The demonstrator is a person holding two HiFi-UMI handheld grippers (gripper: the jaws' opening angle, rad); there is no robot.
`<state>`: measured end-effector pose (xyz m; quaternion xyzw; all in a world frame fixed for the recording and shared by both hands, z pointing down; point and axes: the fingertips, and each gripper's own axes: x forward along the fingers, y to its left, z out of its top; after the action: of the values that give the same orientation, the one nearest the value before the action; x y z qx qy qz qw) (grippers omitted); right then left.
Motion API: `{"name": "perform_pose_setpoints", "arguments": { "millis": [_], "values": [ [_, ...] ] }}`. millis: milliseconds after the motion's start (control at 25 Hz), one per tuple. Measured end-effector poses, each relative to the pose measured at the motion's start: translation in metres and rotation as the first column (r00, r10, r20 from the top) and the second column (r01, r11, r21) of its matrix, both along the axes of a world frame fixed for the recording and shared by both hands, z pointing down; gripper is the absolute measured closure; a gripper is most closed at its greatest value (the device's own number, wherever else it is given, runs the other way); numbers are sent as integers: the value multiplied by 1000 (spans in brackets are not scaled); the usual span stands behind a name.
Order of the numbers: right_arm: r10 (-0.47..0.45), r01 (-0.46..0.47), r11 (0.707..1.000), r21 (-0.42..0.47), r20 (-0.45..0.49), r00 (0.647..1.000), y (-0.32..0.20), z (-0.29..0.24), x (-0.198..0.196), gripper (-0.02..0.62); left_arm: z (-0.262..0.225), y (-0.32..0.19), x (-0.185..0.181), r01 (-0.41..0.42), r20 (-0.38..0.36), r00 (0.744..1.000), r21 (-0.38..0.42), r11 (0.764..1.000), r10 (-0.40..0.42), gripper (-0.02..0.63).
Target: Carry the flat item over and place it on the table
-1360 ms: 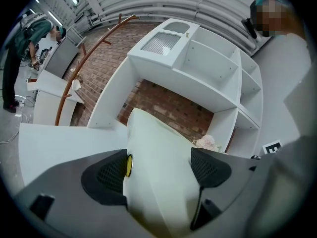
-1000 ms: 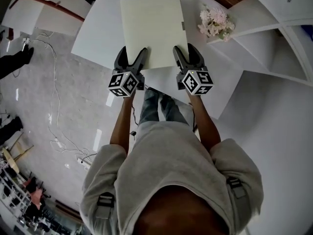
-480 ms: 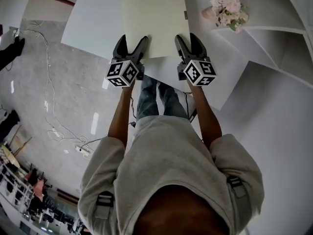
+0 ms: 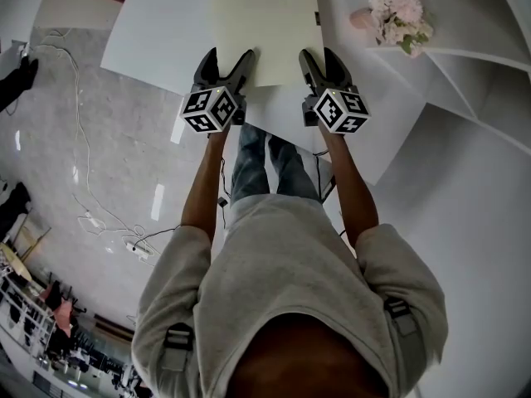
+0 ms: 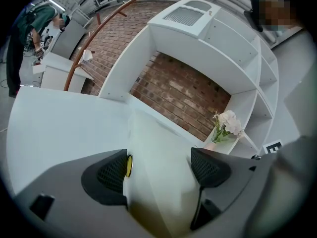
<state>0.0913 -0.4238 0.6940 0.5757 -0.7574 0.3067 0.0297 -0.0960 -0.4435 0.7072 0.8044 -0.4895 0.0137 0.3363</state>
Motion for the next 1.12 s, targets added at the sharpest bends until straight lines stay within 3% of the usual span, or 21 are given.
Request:
{"name": "perform_pose_setpoints", "arguments": {
  "millis": [360,560,1120],
  "values": [
    [2,-2,1000,7,-10,1000,-16,6,0,318,8,-16,1,-4,1,1000,-5,1000,4,202],
    [-22,22,1000,1,-28,999,-17,12,1,318,23,-13,3,-33,-22,999,-72,997,31,201],
    [-32,31,998,-52,-27,999,-14,38,4,322,36,-12,7,-73,78,994,-82,994,80,201]
  ]
}}
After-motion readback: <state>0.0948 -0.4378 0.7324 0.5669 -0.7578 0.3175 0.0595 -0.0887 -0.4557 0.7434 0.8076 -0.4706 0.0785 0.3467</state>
